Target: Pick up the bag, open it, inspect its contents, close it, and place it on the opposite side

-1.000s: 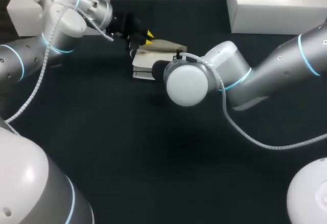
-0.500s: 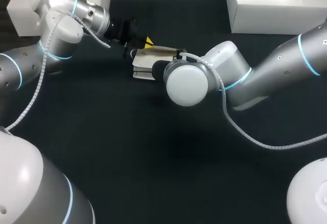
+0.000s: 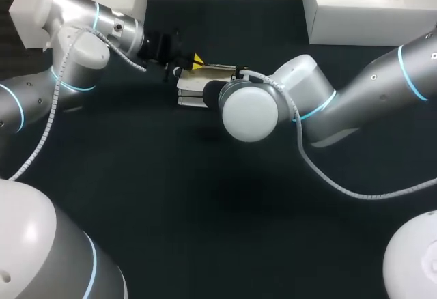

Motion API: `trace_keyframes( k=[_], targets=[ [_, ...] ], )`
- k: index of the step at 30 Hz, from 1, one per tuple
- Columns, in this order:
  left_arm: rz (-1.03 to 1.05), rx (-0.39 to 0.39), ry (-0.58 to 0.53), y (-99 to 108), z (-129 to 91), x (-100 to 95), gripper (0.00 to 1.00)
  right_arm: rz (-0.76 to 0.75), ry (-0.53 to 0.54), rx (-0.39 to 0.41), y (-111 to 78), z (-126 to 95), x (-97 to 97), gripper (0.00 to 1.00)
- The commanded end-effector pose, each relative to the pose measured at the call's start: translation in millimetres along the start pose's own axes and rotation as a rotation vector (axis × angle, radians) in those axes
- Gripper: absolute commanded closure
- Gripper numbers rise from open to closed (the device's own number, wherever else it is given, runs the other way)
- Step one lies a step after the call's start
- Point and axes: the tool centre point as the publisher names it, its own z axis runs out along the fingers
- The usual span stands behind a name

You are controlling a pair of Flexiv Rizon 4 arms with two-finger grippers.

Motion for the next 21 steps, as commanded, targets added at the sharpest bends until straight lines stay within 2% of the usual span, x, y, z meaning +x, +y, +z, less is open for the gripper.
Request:
trace_keyframes(
  k=[1,9,13,20,21],
  targets=[
    [0.012,0.010,-0.012,2.0,1.2,13.1,1.00,0.002,-0.005,0.000,0.5,1.2,0.9,1.00],
    [0.049,-0.008,-0.006,3.2,6.0,31.4,1.00,0.002,-0.005,0.000,0.5,1.2,0.9,1.00],
    [0.032,0.009,-0.019,6.1,6.5,37.8,1.00,0.002,-0.005,0.000,0.5,1.2,0.9,1.00],
    [0.042,-0.004,-0.049,3.9,7.2,39.3,1.00,0.002,-0.005,0.000,0.5,1.2,0.9,1.00],
    [0.045,-0.005,-0.052,2.9,7.5,37.6,0.89,0.002,-0.005,0.000,0.5,1.2,0.9,1.00]
  ],
)
